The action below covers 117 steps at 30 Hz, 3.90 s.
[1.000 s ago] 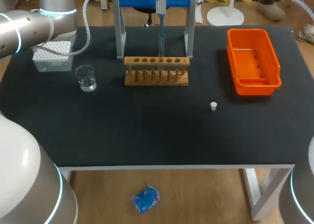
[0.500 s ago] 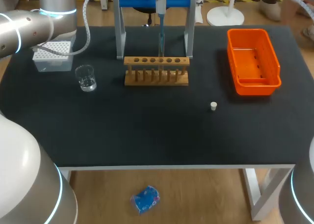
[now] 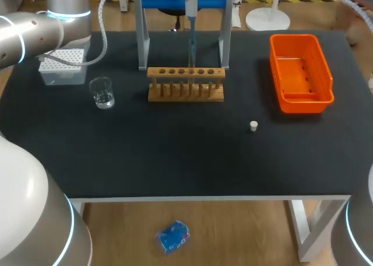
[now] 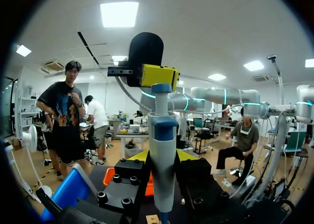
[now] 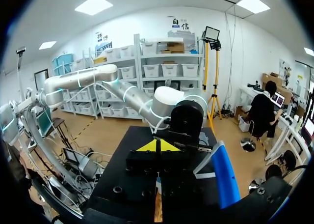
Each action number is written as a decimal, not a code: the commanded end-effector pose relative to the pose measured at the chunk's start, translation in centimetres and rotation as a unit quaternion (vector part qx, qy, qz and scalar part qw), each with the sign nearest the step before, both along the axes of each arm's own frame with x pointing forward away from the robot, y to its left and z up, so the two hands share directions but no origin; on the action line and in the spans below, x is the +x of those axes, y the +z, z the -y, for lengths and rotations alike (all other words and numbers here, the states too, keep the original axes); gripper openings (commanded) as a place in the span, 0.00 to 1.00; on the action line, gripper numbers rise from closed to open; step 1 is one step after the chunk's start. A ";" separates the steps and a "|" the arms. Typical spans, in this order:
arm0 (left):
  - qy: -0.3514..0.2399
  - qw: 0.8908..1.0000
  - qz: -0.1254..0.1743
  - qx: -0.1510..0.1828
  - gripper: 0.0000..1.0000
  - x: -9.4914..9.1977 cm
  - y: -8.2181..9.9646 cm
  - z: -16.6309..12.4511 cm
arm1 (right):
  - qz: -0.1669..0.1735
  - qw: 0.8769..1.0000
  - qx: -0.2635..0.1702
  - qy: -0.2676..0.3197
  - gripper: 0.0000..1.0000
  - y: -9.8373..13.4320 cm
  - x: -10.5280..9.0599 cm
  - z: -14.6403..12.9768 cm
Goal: Invert the test tube, pick up the pipette, mount the tip to pipette, aspirate from beaker and dispense into the tube, eject the tip, return the pipette, and cap with the stopper.
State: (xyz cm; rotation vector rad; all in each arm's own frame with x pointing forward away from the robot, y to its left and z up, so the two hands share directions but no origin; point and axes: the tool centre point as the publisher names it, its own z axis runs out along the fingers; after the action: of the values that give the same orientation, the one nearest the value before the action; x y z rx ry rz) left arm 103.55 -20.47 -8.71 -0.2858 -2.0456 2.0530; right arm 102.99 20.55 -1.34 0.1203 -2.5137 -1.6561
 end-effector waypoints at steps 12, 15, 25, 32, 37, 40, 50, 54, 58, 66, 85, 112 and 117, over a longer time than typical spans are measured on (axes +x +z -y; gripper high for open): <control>-0.001 1.000 0.000 0.000 0.00 0.0 0.0 0.0 | 0.010 1.000 0.009 0.000 0.00 1.0 0.7 -0.1; -0.001 1.000 0.000 0.000 0.00 0.0 0.0 0.0 | 0.011 1.000 0.009 0.000 0.00 1.0 0.8 -0.2; -0.001 1.000 0.000 0.000 0.00 0.0 0.0 0.0 | 0.010 1.000 0.008 0.003 0.00 0.6 1.2 -0.5; -0.001 1.000 0.000 0.000 0.00 0.0 0.0 0.0 | 0.005 1.000 0.005 0.003 0.00 0.2 1.2 -0.5; -0.001 1.000 0.000 0.000 0.00 0.0 0.0 0.0 | 0.003 1.000 0.003 0.003 0.00 0.1 1.2 -0.5; -0.001 1.000 0.000 0.000 0.00 0.0 0.0 0.0 | 0.002 1.000 0.002 0.003 0.00 0.0 1.2 -0.5; -0.001 1.000 0.000 0.000 0.00 0.0 0.0 0.0 | 0.008 1.000 0.005 0.001 0.00 0.3 1.5 -0.7; -0.001 1.000 0.000 0.000 0.00 0.0 0.0 0.0 | 0.008 1.000 0.005 0.002 0.00 0.4 1.6 -0.8; -0.001 1.000 0.000 0.000 0.00 0.0 0.0 0.0 | 0.007 1.000 0.004 0.003 0.00 0.3 1.6 -0.8; -0.001 1.000 0.000 0.000 0.00 0.0 0.0 0.0 | 0.004 1.000 0.003 0.001 0.00 0.0 1.4 -0.5; -0.001 1.000 0.000 0.000 0.00 0.0 0.0 0.0 | -0.005 1.000 -0.003 0.003 0.00 -0.7 1.2 -0.5; -0.001 1.000 0.000 0.000 0.00 0.0 0.0 0.0 | -0.019 1.000 -0.004 0.000 0.00 -1.8 0.5 -0.5; -0.001 1.000 0.000 0.000 0.00 0.0 0.0 0.0 | -0.022 1.000 -0.003 -0.001 0.00 -2.1 0.4 -0.5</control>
State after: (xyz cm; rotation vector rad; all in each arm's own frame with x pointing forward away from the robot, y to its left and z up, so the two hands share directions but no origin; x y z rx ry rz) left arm 103.42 -20.49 -9.12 -0.2868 -2.0462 2.0506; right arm 103.64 21.02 -2.84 0.0846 -2.4863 -1.6301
